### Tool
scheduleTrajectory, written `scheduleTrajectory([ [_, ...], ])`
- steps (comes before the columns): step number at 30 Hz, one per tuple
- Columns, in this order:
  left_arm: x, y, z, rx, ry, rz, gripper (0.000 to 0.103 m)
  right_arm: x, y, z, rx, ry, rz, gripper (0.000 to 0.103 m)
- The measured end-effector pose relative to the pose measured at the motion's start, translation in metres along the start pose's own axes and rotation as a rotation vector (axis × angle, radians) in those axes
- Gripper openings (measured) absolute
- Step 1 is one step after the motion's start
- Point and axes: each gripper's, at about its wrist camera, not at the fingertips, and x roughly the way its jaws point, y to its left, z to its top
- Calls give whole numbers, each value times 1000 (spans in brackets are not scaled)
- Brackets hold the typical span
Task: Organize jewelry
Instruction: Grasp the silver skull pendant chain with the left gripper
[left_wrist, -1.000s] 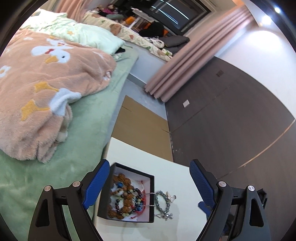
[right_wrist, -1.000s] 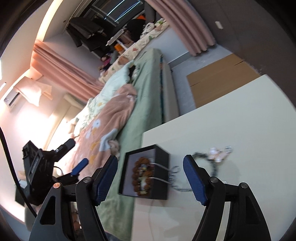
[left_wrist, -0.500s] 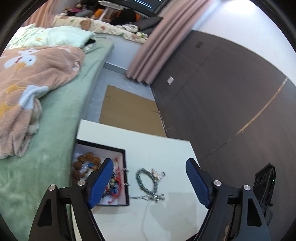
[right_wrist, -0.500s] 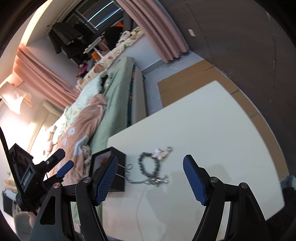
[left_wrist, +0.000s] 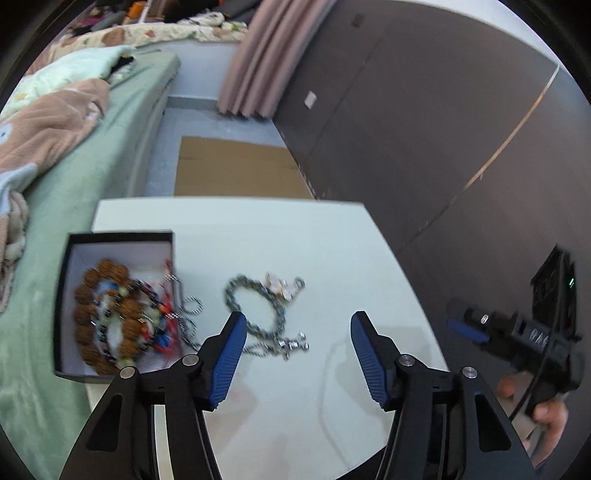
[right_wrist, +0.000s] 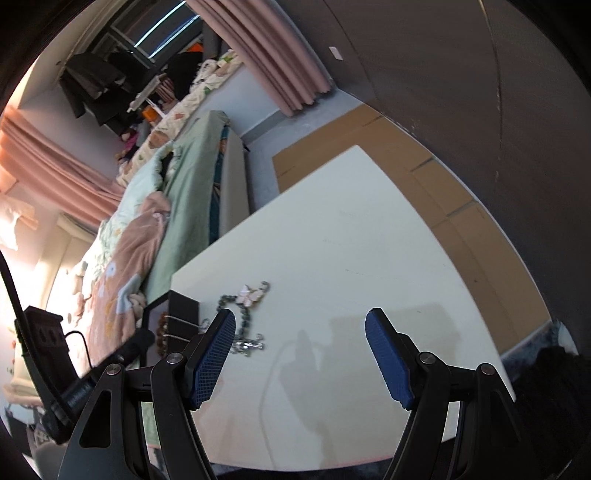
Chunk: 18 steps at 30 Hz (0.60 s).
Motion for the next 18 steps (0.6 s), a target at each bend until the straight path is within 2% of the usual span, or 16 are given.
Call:
scheduleTrajectory([
  [9, 46, -16, -20, 103, 122, 57, 56, -6, -15, 2, 22, 13, 3, 74],
  [15, 71, -16, -31, 205, 180, 164, 48, -5, -22, 4, 54, 26, 12, 74],
  [18, 83, -18, -35, 236, 201, 186, 47, -6, -20, 5, 50, 25, 22, 74],
])
